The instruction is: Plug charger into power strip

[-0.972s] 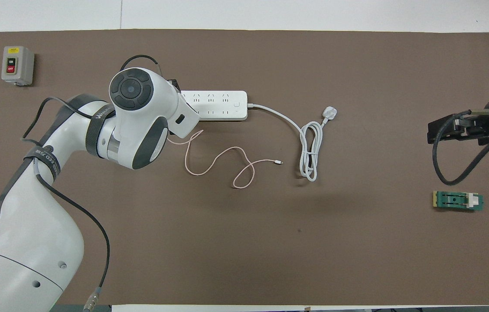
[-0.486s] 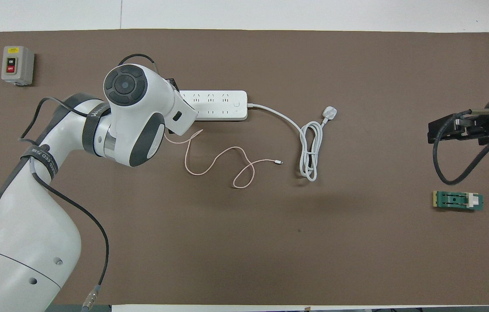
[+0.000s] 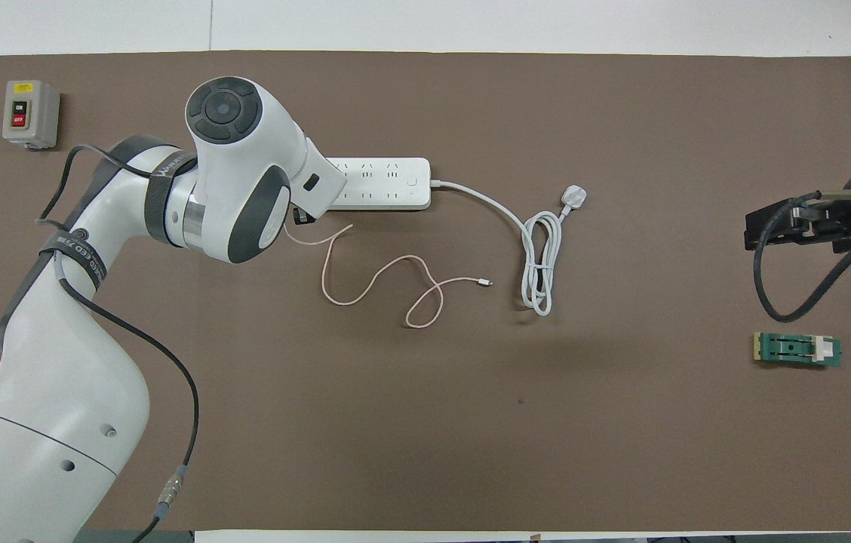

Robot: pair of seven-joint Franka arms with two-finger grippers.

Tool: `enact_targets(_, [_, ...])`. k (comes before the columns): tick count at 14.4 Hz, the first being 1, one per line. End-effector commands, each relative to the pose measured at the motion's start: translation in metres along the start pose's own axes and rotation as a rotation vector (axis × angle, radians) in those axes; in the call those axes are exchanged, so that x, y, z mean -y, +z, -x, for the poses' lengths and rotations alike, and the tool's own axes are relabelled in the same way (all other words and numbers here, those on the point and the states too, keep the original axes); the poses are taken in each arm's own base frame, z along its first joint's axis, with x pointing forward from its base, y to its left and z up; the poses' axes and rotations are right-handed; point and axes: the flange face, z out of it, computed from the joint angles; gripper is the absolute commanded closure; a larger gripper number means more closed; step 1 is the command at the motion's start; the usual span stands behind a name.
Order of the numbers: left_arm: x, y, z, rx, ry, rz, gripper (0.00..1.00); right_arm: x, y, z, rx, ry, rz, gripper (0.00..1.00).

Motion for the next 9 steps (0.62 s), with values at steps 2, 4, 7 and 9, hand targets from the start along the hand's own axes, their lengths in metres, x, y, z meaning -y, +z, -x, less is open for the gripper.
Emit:
enact_targets(2, [0.018, 0.032, 0.006, 0.065, 0.066, 0.028, 1.00, -0.003, -0.003, 0.008, 0.011, 0.020, -0.013, 0.00])
enact_targets(4, [0.017, 0.031, 0.000, 0.091, 0.136, 0.005, 1.00, -0.003, -0.003, 0.008, 0.011, 0.020, -0.013, 0.00])
enact_targets(7, [0.019, 0.032, -0.002, 0.070, 0.242, -0.025, 1.00, -0.003, -0.003, 0.008, 0.011, 0.020, -0.013, 0.00])
enact_targets(9, [0.014, 0.043, 0.001, 0.030, 0.222, -0.009, 1.00, -0.003, -0.003, 0.008, 0.011, 0.020, -0.013, 0.00])
